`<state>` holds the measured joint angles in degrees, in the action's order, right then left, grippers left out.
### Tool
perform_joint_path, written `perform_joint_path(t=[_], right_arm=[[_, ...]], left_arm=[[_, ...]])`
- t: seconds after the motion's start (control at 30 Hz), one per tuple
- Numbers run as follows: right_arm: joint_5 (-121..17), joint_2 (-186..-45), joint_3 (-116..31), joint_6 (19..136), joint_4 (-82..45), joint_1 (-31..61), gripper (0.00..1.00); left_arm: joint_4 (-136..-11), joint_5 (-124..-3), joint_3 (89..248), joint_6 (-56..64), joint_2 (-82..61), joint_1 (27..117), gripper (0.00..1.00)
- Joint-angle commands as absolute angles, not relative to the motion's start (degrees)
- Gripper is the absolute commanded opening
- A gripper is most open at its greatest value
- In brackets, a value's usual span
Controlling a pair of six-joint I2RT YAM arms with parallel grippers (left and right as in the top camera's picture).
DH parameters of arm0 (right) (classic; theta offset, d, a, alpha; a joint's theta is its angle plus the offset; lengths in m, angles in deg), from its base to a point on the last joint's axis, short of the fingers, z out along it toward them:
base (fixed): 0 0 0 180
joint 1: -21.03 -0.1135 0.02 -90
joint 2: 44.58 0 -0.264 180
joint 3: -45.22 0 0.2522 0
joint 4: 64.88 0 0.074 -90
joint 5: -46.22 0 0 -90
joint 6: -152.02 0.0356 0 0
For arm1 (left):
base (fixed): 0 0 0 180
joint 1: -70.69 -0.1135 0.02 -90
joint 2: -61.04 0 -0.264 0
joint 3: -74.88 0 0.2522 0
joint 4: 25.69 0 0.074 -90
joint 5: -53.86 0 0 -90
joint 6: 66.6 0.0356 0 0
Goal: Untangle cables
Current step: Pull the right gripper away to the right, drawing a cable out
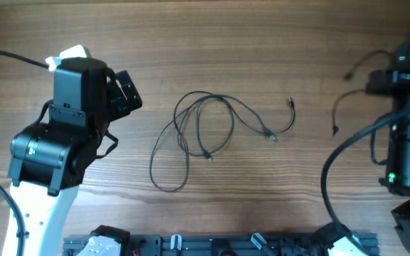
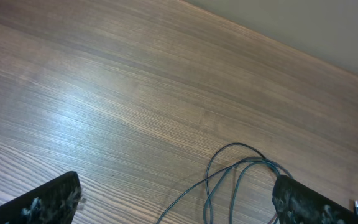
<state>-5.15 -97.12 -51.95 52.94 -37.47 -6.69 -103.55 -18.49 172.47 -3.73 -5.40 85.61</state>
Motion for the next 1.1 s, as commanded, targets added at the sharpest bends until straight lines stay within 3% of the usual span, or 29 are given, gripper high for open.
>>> perform_joint_path(t=[0.0,0.2,0.43,0.67,0.77,1.07], right_arm=[[11.0,-98.9,-53.1,41.9,-38.1,-3.8,0.04],[8.8,-106.5,-53.1,42.8,-34.0,13.9,0.04],[-21.8,-115.6,-53.1,64.4,-21.1,43.0,0.04],[-51.9,-122.0,-53.1,77.0,-16.2,69.1,0.04],[-60.4,-122.7,-53.0,77.2,-15.1,74.1,0.04],[-60.2,-130.6,-52.4,77.2,-12.4,75.1,0.04]], left_arm=[[-103.5,-18.7,172.6,-4.1,-5.0,85.3,1.00],[-103.5,-18.7,172.6,-4.1,-5.0,85.3,1.00],[-103.5,-18.7,172.6,-4.0,-5.0,85.3,1.00],[-103.5,-18.7,172.6,-4.1,-5.0,85.3,1.00],[-103.5,-18.7,172.6,-4.0,-5.0,85.3,1.00],[-103.5,-18.7,172.6,-4.1,-5.0,85.3,1.00]])
